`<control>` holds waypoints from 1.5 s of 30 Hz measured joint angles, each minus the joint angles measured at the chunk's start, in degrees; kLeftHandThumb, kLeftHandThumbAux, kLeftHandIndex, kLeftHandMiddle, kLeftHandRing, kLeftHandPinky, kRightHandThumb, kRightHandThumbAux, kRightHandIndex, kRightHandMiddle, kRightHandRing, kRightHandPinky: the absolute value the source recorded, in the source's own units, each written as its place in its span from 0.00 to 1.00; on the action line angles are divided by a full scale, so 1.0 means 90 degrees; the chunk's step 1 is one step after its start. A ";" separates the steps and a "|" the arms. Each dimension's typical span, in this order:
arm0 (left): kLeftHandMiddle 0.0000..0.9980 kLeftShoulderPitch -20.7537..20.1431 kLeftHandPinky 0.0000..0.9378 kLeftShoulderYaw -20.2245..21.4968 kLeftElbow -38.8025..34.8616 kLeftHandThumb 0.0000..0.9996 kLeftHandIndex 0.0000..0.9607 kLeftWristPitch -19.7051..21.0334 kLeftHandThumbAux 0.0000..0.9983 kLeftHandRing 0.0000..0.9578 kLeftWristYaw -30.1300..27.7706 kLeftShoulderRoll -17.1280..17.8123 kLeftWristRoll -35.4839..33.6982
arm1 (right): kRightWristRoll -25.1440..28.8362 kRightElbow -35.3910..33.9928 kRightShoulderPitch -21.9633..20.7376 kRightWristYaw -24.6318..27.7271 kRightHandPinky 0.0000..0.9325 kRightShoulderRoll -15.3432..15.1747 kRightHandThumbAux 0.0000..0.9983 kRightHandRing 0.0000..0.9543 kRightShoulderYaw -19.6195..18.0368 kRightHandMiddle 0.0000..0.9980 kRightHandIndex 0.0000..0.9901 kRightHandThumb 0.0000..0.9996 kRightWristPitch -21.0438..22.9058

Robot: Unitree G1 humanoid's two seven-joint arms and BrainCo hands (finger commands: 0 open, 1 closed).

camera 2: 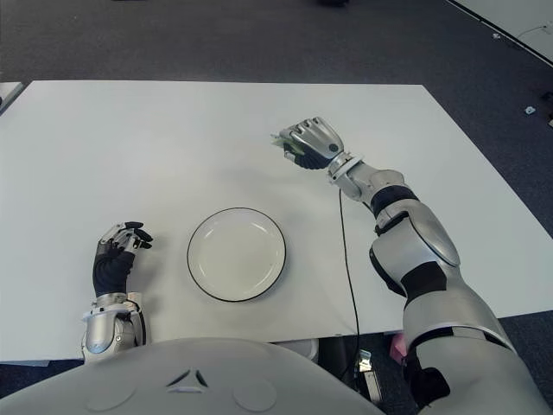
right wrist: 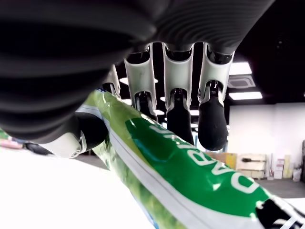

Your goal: Put the toothpaste on the table into the plate.

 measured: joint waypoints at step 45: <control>0.56 -0.0283 0.55 -0.0012 0.0126 0.69 0.45 0.0116 0.72 0.55 0.0010 -0.0006 -0.0001 | -0.0676 -0.4031 0.1298 -0.0874 0.91 -0.0289 0.71 0.91 -0.0158 0.88 0.44 0.74 -0.1926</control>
